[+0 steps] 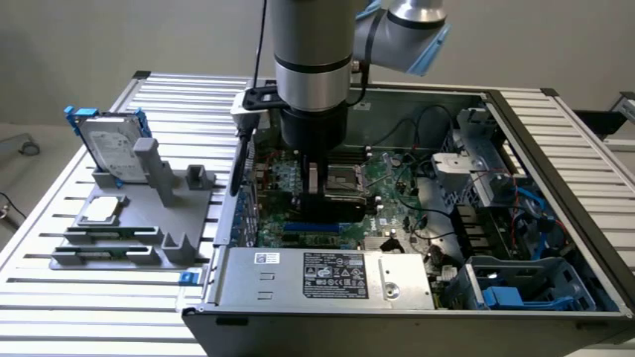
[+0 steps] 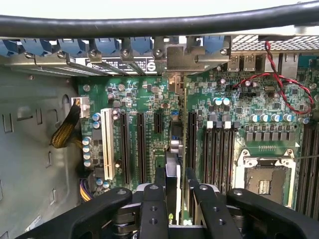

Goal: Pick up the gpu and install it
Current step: 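Insert the gpu into the slot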

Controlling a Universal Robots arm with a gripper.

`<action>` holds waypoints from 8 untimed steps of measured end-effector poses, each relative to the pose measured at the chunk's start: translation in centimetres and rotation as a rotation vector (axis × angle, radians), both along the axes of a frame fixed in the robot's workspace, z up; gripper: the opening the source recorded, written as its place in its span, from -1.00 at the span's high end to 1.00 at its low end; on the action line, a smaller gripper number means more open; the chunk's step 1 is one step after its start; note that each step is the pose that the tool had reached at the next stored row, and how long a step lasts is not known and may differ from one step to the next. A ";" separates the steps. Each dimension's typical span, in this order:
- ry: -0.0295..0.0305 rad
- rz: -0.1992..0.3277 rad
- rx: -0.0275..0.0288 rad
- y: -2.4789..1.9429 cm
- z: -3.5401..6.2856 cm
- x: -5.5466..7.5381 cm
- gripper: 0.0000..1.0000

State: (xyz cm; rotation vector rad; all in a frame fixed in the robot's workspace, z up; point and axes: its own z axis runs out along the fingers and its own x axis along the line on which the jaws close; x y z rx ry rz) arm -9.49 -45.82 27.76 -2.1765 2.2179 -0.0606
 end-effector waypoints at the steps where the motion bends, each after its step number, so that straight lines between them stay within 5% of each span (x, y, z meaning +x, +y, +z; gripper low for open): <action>1: 0.0000 0.000 0.0000 -0.01 -0.05 0.0 0.47; 8: 0.0000 -0.001 0.0000 -0.04 -0.32 -0.1 0.47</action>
